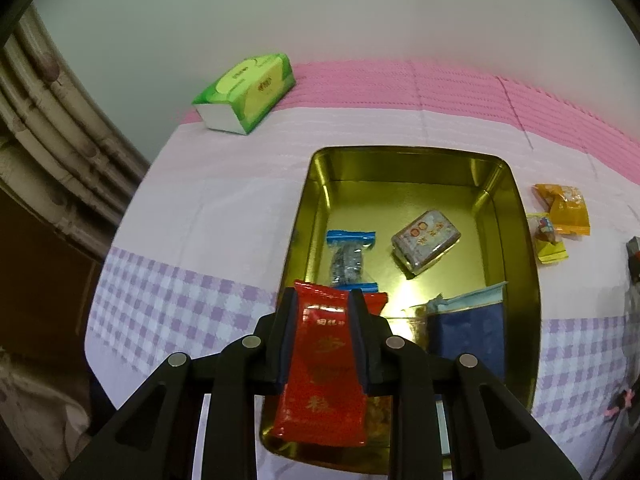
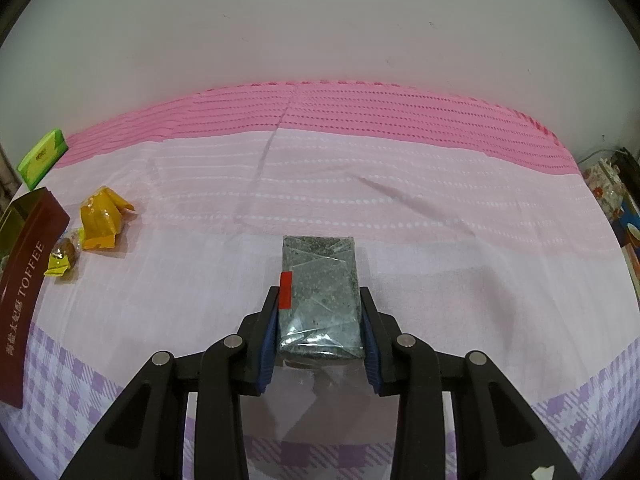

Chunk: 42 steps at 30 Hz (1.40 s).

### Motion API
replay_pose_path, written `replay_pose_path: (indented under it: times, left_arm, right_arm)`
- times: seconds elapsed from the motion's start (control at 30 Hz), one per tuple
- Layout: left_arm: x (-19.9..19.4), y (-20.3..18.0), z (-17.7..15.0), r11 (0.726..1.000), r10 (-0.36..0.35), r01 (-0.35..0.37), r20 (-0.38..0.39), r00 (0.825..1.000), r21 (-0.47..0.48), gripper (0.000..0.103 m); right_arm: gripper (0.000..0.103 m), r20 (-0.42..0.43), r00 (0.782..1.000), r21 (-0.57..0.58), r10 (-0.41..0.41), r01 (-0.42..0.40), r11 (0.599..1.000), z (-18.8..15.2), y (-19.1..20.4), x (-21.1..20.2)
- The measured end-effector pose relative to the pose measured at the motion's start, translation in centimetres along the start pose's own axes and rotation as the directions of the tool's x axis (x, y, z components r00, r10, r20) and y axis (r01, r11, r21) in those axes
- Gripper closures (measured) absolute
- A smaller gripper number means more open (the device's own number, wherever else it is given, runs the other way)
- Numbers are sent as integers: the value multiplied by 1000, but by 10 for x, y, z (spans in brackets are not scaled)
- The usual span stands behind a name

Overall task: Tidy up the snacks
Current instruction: 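Carry the blue-ended candy into the gold tin and open the left tool, then lower the grey-green pack into the gold tin and open the right tool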

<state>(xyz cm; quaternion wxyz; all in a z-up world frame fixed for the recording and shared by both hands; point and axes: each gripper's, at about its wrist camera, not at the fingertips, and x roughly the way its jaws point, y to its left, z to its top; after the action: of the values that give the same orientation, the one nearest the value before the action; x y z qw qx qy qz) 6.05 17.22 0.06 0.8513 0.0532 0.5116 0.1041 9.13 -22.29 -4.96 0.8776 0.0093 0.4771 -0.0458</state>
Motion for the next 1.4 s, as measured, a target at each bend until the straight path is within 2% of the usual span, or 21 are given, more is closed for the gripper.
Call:
replay_pose_path:
  times: [0.17,0.47,0.6,0.83,1.17,1.4]
  left_arm:
    - [-4,4,-8,1000,-16,17,23,1000,-19,76]
    - [-13,5,-22,1000,5,-4,73,997,-14,76]
    - [-15,11,-25,999,-4,6,77,997,-34,76]
    - [-16,36,-30,995,17,-8,88,996,-102,76]
    - [-12,64,-41,985,34,-18,87,996,-174,76]
    - [-3,76,-42,977,67,-51,72,995,-205,76]
  right_arm:
    - [71,-20,1000,10,-19,19,1000,2,-1,1]
    - [71,-29,999,7,-18,18,1000,6,6,-12]
    - [71,-10,1000,-13,19,-19,1000,12,21,-26]
    - [71,25,991,-67,129,-127,990,27,59,-56]
    - [71,4,957,-196,289,-283,939,41,137,-85]
    - [71,-35,937,-276,346,-342,898,46,195,-84]
